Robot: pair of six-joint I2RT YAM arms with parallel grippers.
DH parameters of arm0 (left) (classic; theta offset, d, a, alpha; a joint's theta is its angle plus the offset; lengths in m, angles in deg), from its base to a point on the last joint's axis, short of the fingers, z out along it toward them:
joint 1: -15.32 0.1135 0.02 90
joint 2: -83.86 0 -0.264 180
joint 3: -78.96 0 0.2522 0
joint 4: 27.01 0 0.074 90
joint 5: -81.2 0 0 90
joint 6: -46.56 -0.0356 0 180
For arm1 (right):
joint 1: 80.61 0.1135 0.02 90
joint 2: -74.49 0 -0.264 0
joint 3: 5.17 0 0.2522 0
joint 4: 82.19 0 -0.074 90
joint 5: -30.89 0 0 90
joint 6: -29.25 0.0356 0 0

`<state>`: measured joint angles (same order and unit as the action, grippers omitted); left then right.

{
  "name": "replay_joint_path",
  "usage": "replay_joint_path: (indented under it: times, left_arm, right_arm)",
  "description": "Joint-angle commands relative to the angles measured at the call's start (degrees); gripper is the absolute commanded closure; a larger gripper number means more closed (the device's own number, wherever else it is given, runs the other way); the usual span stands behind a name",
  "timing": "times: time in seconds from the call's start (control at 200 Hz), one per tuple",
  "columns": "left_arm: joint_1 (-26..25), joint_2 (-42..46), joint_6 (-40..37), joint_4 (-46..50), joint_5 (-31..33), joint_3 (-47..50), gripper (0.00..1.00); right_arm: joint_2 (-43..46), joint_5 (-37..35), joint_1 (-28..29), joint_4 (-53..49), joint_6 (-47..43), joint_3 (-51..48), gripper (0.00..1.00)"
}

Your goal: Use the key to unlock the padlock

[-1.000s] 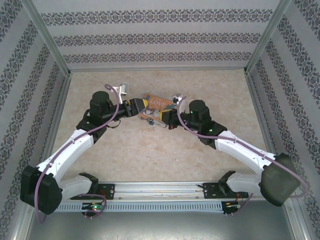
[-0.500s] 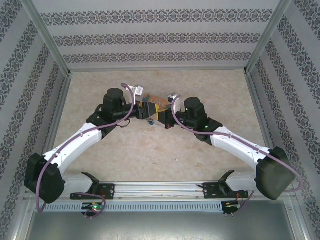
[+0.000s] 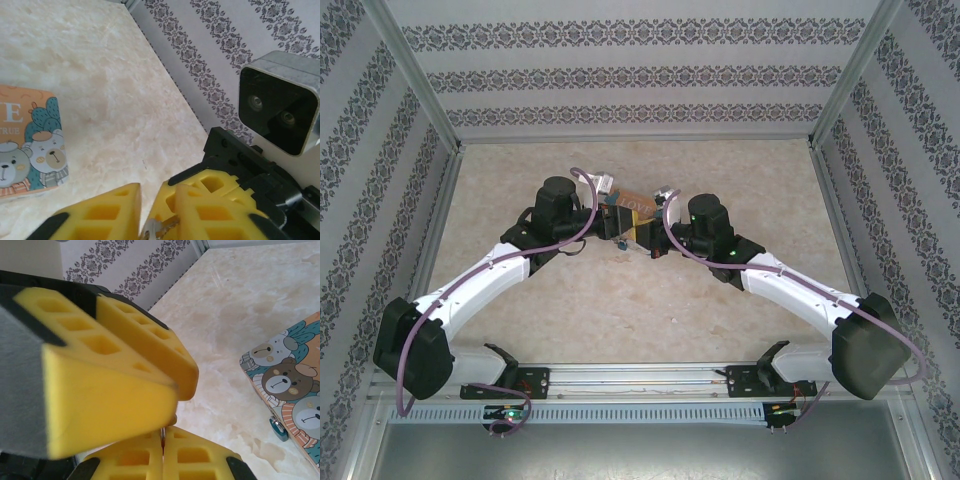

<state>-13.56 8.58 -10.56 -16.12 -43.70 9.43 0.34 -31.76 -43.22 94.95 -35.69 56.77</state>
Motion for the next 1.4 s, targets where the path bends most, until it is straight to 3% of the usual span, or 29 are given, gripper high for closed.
replay_joint_path:
  times: [0.0,0.12,0.32,0.475,0.654,1.119,1.394]
  left_arm:
    - [-0.7,0.1,-1.4,0.1,1.3,-1.7,0.86]
    - [-0.7,1.0,-2.9,1.8,3.4,-2.1,1.00]
    - [0.4,3.3,-4.5,2.7,4.1,-2.2,1.00]
    - [1.7,4.4,-5.2,2.2,0.3,-2.5,1.00]
    - [2.3,5.0,-4.3,0.5,-3.9,-2.6,1.00]
    - [2.2,4.9,1.2,-7.1,-6.1,-0.1,1.00]
    - [2.4,4.8,1.6,-7.6,-6.4,0.2,1.00]
  right_arm:
    - [-0.6,1.3,0.2,0.0,-1.3,1.5,1.00]
    - [-0.3,2.2,-0.5,-0.1,-0.7,1.0,1.00]
    - [2.4,6.9,-3.9,0.4,1.9,-1.0,0.83]
    - [5.9,12.8,-7.4,4.3,5.7,-3.2,0.63]
    - [6.0,19.6,-8.7,13.5,13.1,-4.0,0.51]
    - [-0.5,21.5,-5.9,22.2,17.7,-2.2,0.53]
    - [-2.4,20.9,-5.9,24.2,18.3,-0.9,0.60]
